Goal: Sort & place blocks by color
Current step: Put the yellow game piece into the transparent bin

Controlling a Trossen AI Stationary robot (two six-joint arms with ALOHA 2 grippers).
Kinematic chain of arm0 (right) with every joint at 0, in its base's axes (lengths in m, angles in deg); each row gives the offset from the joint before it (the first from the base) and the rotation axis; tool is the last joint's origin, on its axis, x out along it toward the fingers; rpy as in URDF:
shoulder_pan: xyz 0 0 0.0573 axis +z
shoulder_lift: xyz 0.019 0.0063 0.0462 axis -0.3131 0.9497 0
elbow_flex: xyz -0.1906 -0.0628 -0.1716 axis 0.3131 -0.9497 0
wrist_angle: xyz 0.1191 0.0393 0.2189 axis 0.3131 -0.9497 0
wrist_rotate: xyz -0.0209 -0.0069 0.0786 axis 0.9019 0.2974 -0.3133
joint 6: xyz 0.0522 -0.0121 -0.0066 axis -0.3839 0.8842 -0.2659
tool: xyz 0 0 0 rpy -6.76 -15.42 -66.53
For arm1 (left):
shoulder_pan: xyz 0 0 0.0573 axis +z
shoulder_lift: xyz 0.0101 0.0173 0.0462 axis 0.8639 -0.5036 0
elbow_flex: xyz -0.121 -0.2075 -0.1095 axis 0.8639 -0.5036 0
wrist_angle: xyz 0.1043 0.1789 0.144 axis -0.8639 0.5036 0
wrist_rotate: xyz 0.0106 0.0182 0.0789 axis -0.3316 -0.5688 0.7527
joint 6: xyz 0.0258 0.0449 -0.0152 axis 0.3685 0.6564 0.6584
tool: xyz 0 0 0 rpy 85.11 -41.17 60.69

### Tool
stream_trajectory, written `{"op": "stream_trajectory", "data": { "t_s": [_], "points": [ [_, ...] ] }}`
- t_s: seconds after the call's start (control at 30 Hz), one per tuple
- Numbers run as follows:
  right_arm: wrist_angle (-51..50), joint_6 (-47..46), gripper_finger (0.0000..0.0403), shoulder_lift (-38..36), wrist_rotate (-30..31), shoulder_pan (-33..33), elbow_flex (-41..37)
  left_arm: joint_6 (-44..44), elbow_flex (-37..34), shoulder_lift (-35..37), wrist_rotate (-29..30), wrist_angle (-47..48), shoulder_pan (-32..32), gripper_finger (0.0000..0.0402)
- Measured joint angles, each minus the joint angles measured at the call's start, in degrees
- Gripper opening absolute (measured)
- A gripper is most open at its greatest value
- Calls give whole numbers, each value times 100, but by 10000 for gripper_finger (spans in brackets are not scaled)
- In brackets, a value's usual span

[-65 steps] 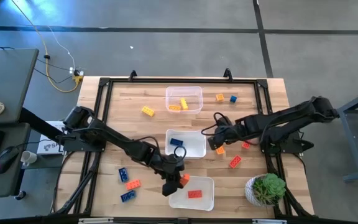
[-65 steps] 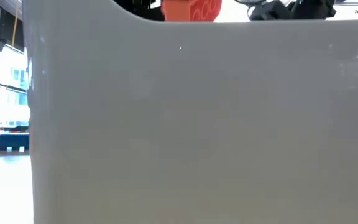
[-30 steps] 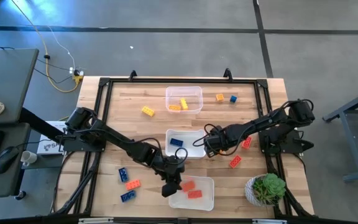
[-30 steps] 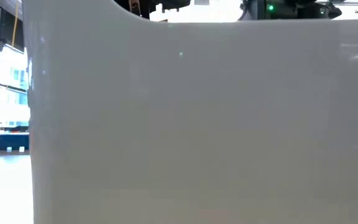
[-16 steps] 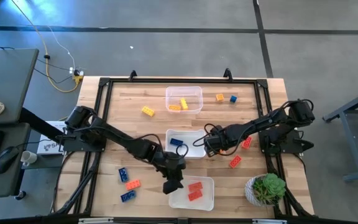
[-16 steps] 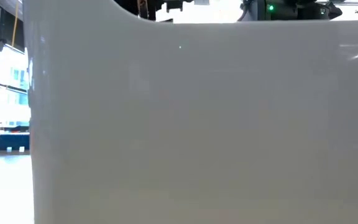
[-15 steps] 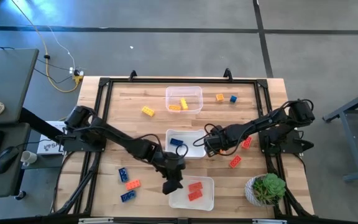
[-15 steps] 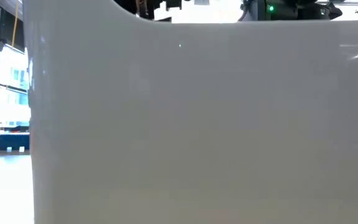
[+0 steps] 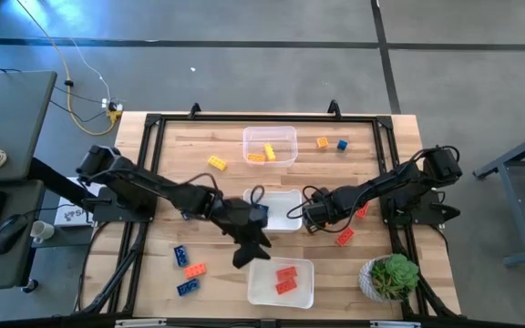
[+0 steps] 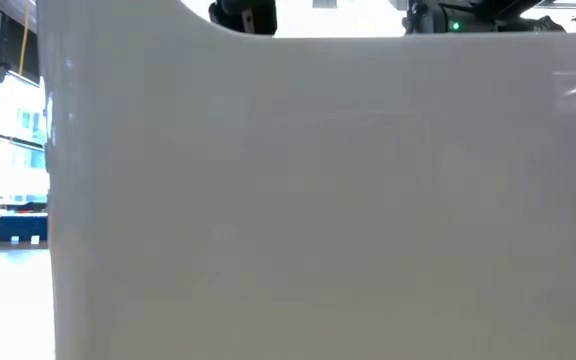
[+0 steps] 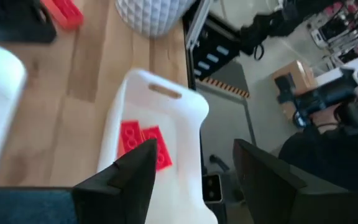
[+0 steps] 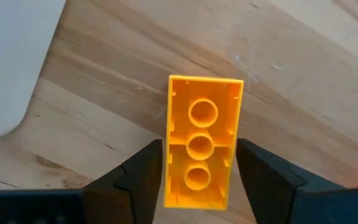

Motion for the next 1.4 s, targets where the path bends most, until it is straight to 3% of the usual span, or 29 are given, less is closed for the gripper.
{"op": "stream_trajectory", "data": {
  "t_s": [0.23,0.57,0.97,1.4],
  "points": [
    [-21,96,103,-9,25,1,7,434,0,599,226,591,427,200],
    [-98,140,103,-80,26,0,2,1093,-1,1242,1464,1717,1122,200],
    [-832,-454,103,-1243,604,-259,7,1799,-2,1532,1444,1923,2197,200],
    [-810,-70,103,-2336,1351,-1536,7,2639,-4,1567,1427,2761,3604,200]
  ]
}}
